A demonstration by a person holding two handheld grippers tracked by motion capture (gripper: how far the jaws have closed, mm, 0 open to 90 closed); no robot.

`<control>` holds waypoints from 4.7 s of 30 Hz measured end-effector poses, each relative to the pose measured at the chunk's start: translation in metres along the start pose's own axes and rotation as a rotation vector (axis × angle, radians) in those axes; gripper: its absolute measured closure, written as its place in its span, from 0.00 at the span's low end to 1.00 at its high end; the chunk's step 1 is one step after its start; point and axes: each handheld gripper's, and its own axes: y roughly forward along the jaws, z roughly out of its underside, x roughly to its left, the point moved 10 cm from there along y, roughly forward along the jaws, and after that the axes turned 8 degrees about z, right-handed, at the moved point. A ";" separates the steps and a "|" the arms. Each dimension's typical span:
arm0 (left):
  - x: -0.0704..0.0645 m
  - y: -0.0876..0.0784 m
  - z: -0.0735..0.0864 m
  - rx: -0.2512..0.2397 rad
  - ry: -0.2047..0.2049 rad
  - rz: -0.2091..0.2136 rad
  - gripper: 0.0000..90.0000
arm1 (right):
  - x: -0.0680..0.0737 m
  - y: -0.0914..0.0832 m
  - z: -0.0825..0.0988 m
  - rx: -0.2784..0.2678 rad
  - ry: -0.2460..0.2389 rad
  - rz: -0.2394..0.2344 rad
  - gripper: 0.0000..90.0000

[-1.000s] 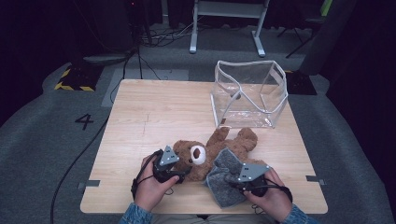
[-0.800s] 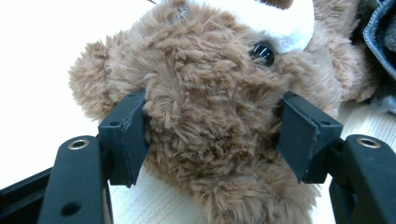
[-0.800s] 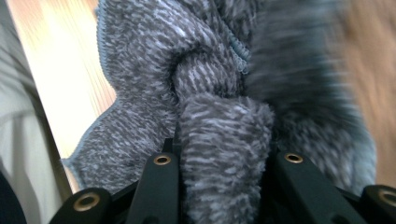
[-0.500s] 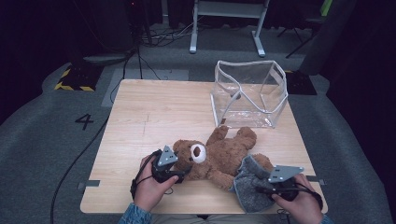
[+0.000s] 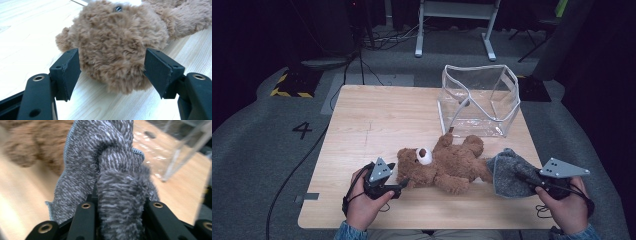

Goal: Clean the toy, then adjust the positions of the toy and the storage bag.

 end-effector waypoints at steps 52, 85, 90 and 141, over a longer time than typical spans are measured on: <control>0.006 -0.014 0.015 0.021 -0.003 -0.023 0.33 | 0.118 0.150 -0.079 0.116 -0.351 -0.344 0.29; 0.005 -0.002 0.000 -0.007 0.007 0.015 0.33 | 0.047 0.014 -0.054 0.007 -0.071 -0.113 0.86; 0.002 0.013 -0.006 0.011 0.029 0.031 0.33 | 0.019 0.002 -0.024 0.016 0.042 -0.005 0.84; 0.037 0.188 -0.123 -0.041 0.090 -0.010 0.43 | -0.002 -0.032 0.021 -0.155 0.212 0.125 0.40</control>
